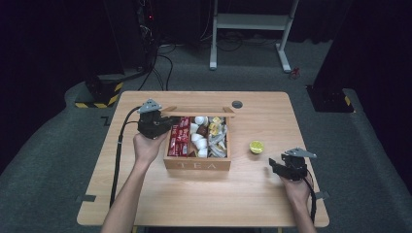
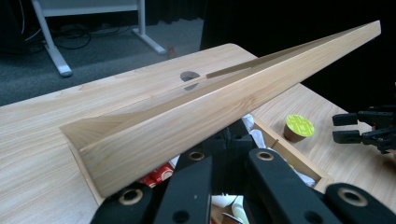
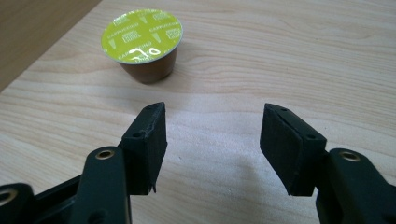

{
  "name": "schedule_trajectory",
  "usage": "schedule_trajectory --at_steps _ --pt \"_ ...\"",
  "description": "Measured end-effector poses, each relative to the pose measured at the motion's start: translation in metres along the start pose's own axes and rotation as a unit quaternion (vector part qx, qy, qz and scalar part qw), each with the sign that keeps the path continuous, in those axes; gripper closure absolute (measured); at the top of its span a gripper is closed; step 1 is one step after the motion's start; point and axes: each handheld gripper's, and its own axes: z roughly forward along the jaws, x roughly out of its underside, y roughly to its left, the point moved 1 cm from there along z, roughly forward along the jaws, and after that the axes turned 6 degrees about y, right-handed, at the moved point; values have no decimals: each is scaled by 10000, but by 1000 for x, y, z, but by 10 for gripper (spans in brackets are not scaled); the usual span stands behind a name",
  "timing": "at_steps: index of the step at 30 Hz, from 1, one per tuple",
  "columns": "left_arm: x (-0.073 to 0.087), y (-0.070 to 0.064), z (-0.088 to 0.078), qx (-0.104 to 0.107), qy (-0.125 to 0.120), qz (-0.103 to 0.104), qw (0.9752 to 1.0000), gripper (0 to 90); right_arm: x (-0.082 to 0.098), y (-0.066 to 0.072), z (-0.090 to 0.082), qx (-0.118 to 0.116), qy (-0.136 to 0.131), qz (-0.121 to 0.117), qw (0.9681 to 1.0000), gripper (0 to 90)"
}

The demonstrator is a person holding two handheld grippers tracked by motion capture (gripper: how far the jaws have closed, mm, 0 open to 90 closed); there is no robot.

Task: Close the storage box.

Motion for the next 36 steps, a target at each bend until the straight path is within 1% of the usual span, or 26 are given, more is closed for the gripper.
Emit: schedule_trajectory --at_steps 4,7,9,10,11,12,15,18,19,22,24,28,30,36 --pt "2 0 0 20 34 20 10000 900 2 0 1 36 57 -26 10000 402" --pt "5 -1 -1 34 63 68 10000 900 4 0 5 94 180 -28 9998 393" --pt "7 -2 0 39 59 60 10000 900 6 -1 9 106 243 -46 9996 388" --pt "7 -1 0 28 56 86 9999 900 7 -2 11 91 306 -15 9995 382" --pt "8 -2 0 25 61 91 9999 900 9 -2 12 118 188 -62 9997 385" --pt "8 -2 0 21 74 73 9999 900 10 -1 12 207 174 -76 9996 376" --pt "9 -3 0 7 77 84 9999 900 10 -1 12 210 174 -77 9996 372" --pt "13 -4 0 40 57 63 10000 900 10 -1 13 219 190 -90 9995 330" --pt "13 -3 0 15 59 104 9999 900 10 -1 13 232 196 -89 9995 326" --pt "15 -4 0 58 59 77 9999 900 10 -1 13 251 200 -74 9995 316" --pt "17 -4 0 95 60 61 9999 900 10 -1 13 255 202 -68 9994 315" --pt "21 -5 0 99 99 118 9998 900 10 -1 13 256 201 -67 9994 315" --pt "25 -6 0 141 90 102 9998 900 10 -1 13 260 202 -61 9994 315" --pt "32 -7 0 165 120 113 9997 900 10 -1 13 261 201 -68 9994 315"
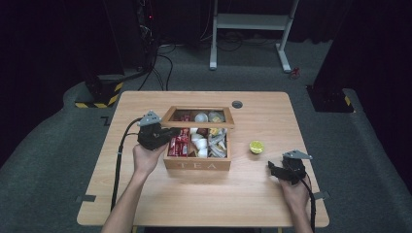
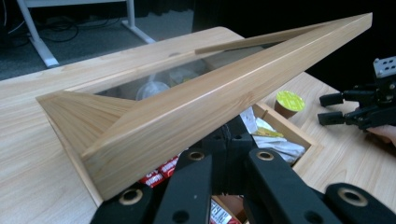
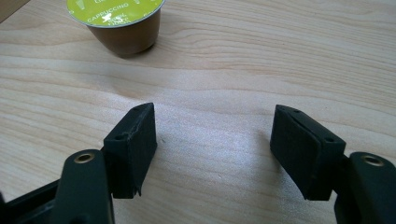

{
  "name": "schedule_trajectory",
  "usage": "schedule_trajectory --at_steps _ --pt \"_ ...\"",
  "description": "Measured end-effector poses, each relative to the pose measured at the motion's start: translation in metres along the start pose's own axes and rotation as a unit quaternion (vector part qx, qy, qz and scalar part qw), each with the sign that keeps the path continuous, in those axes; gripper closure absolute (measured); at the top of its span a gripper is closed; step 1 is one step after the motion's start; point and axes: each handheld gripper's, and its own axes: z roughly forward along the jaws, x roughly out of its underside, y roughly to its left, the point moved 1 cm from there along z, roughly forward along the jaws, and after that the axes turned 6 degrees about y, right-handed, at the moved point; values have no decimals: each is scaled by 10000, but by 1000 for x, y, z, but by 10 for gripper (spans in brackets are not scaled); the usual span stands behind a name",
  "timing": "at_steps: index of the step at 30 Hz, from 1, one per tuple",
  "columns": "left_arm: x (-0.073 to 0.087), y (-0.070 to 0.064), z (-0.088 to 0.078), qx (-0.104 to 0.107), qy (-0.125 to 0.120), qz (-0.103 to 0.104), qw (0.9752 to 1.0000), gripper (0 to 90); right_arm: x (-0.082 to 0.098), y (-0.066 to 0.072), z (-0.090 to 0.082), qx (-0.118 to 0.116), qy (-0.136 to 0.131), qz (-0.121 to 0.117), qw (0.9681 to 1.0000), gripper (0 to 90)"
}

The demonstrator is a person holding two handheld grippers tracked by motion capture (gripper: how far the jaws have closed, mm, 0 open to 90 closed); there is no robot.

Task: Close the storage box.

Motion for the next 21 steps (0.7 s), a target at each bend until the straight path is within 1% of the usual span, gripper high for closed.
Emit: schedule_trajectory --at_steps 4,7,15,18,20,21 --pt "6 -1 1 19 68 30 10000 900 0 0 0 9 -3 5 10000 315" --pt "10 -2 1 40 70 25 10000 900 0 0 0 10 -5 -3 10000 315" --pt "25 -4 4 181 130 -16 9998 900 0 0 0 12 -2 8 10000 315" --pt "32 -2 4 197 146 -45 9997 899 0 1 0 13 -2 8 10000 315" --pt "37 0 3 182 167 -112 9996 898 0 1 0 15 0 15 10000 315" --pt "39 1 3 209 163 -171 9995 897 0 1 0 15 0 15 10000 315"
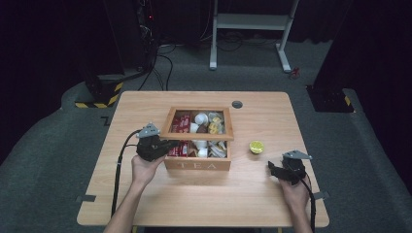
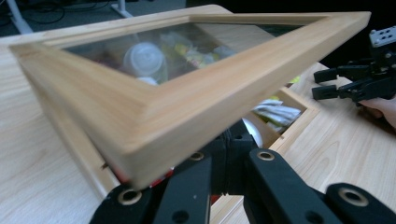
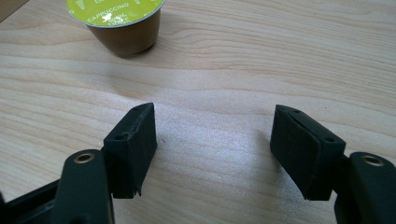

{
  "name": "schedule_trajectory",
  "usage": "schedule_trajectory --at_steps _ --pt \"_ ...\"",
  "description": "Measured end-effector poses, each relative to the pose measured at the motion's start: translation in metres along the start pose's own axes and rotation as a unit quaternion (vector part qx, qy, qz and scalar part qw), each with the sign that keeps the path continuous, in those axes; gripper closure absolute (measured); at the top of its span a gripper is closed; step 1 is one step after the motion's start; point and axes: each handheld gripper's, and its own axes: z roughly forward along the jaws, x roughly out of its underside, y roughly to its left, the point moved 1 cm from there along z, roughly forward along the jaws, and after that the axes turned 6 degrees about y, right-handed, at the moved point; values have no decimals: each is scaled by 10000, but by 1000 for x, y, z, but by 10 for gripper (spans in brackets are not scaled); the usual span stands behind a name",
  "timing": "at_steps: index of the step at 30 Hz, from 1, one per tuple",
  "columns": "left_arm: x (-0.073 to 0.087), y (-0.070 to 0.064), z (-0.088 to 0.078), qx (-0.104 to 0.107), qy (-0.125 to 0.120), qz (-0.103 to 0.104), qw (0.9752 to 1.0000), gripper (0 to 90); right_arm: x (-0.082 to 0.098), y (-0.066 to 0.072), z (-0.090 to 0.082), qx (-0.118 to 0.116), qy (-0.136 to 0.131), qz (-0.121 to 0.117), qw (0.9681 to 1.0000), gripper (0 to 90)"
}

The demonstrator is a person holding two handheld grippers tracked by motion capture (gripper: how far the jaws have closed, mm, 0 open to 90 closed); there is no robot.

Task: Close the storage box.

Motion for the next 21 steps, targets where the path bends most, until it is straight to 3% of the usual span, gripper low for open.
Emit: schedule_trajectory --at_steps 6,21 --pt "6 -3 0 -113 77 123 9998 897 0 0 0 2 0 2 10000 315" --pt "19 -8 4 -67 158 143 9997 898 0 0 0 7 -1 0 10000 315"
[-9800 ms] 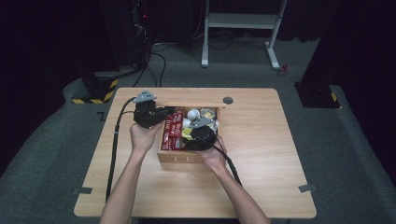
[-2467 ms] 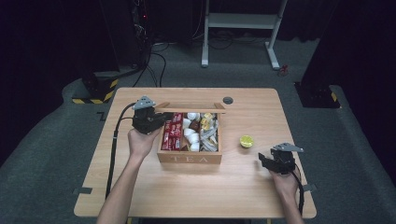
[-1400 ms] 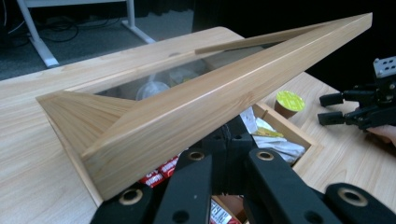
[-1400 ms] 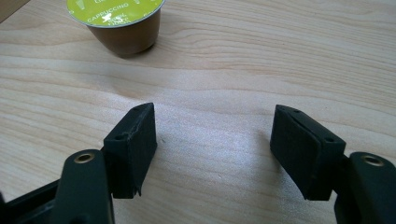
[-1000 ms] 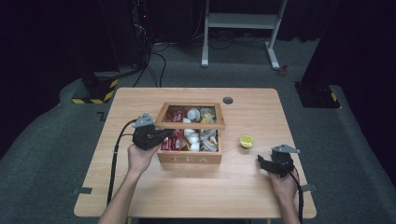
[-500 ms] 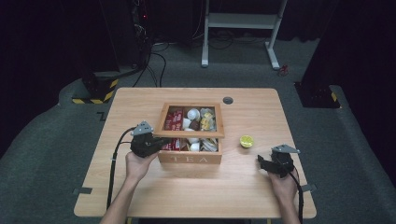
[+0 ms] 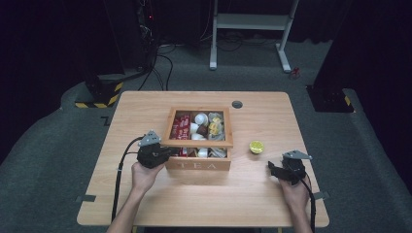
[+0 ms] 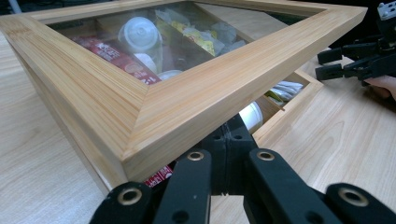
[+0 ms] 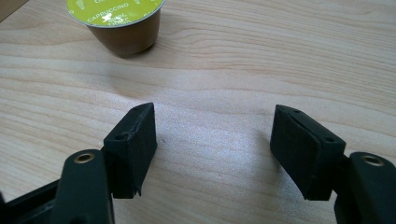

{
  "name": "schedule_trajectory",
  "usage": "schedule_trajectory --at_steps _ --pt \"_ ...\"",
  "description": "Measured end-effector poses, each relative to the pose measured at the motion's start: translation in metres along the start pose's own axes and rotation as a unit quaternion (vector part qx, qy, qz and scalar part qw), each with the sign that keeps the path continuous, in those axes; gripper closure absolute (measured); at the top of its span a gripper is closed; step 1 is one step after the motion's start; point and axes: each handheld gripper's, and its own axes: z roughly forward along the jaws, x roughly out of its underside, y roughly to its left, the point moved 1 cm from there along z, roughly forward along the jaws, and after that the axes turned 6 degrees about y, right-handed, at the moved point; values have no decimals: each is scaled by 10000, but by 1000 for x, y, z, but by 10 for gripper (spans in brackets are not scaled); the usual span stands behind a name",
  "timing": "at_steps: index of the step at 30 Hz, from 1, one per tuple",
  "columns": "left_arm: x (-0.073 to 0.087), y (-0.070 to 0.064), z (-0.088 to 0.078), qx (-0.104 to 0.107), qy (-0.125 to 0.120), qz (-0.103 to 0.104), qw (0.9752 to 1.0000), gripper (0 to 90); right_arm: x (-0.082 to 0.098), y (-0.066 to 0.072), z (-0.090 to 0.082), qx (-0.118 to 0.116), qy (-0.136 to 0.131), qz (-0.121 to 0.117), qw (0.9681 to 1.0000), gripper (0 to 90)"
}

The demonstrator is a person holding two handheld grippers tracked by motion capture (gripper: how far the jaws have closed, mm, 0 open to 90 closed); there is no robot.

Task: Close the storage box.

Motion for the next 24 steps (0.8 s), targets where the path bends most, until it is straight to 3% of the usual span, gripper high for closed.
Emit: schedule_trajectory --at_steps 24 --pt "20 0 8 73 79 -80 9999 899 0 0 0 -7 3 18 10000 313"
